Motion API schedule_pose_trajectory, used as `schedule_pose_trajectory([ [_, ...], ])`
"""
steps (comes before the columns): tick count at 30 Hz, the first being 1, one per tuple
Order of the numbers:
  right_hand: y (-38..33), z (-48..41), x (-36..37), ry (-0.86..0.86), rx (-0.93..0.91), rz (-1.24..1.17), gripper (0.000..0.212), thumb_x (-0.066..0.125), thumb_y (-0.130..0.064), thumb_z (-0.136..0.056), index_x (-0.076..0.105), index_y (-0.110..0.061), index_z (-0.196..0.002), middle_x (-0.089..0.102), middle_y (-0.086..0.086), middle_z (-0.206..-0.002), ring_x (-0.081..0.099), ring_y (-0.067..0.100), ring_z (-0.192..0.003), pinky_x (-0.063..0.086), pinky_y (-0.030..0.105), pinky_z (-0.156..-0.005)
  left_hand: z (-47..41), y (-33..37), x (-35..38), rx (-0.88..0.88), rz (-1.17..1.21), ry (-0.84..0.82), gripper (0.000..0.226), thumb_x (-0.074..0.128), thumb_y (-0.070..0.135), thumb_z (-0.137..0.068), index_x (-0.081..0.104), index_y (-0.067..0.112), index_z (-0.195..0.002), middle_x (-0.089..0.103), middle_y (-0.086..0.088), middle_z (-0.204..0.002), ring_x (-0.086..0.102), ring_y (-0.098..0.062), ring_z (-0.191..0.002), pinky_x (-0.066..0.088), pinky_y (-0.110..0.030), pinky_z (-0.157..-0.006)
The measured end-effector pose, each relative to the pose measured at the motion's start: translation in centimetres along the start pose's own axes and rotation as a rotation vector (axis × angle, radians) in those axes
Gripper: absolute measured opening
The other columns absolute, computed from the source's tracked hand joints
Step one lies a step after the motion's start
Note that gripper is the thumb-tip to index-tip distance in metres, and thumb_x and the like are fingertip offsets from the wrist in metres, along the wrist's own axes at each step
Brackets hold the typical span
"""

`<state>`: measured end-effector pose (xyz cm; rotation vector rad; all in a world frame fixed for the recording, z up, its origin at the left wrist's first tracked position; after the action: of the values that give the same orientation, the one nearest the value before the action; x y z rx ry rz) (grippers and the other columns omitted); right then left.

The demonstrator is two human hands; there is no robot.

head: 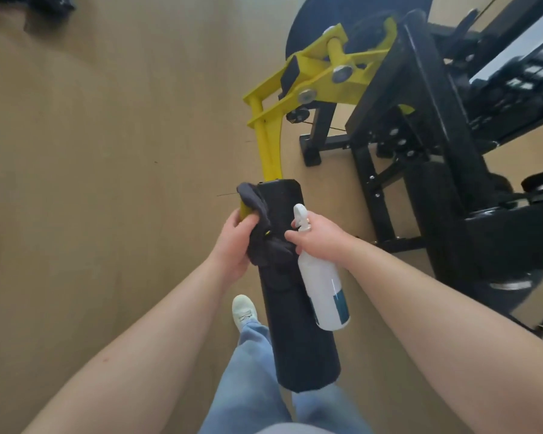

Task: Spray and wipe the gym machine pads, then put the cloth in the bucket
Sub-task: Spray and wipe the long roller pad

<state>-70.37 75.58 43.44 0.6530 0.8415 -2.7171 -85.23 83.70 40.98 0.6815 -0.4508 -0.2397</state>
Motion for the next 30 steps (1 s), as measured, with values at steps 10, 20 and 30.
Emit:
schedule_pose_trajectory([
  [10, -1.5, 1.7, 2.5, -0.2, -0.164, 0.172, 0.04, 0.076, -0.016, -0.086, 0.065, -0.018, -0.125, 0.07, 0.006, -0.11, 0.065, 0.021, -0.099, 0.055, 0.03, -0.082, 2.0, 1.5, 4.2, 0.236, -0.603, 0.045, 0.028, 0.084, 0.035, -0.082, 0.071, 0.027, -0.105, 0.073, 0.012, -0.094, 0.067, 0.0, -0.086, 0.054, -0.016, -0.074],
  [20, 2.0, 3.2, 3.3, -0.371, 0.012, -0.472, 0.025, 0.07, -0.027, -0.091, 0.061, -0.029, -0.114, 0.073, 0.015, -0.097, 0.072, 0.033, -0.083, 0.062, 0.056, -0.087, 0.9, 1.0, 2.6, 0.081, -0.226, 0.101, 0.024, 0.07, 0.04, -0.096, 0.071, 0.018, -0.103, 0.078, -0.003, -0.092, 0.075, -0.026, -0.091, 0.063, -0.041, -0.08],
  [30, 0.5, -0.3, 2.2, -0.151, 0.082, -0.549, 0.052, 0.076, -0.037, -0.074, 0.057, -0.022, -0.12, 0.071, 0.02, -0.114, 0.074, 0.04, -0.099, 0.061, 0.06, -0.088, 0.2, 1.0, -2.1, -0.098, 0.553, 0.206, 0.021, 0.048, 0.02, -0.096, 0.061, 0.007, -0.106, 0.067, -0.01, -0.089, 0.067, -0.026, -0.081, 0.055, -0.034, -0.075],
])
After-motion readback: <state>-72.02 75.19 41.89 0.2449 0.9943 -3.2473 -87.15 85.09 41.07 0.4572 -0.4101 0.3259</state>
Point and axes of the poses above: each hand's wrist, its own z-axis away from the middle knuckle, its own x-axis out of the palm, y = z × x, the point moved 9 cm from there along -z, towards the middle knuckle
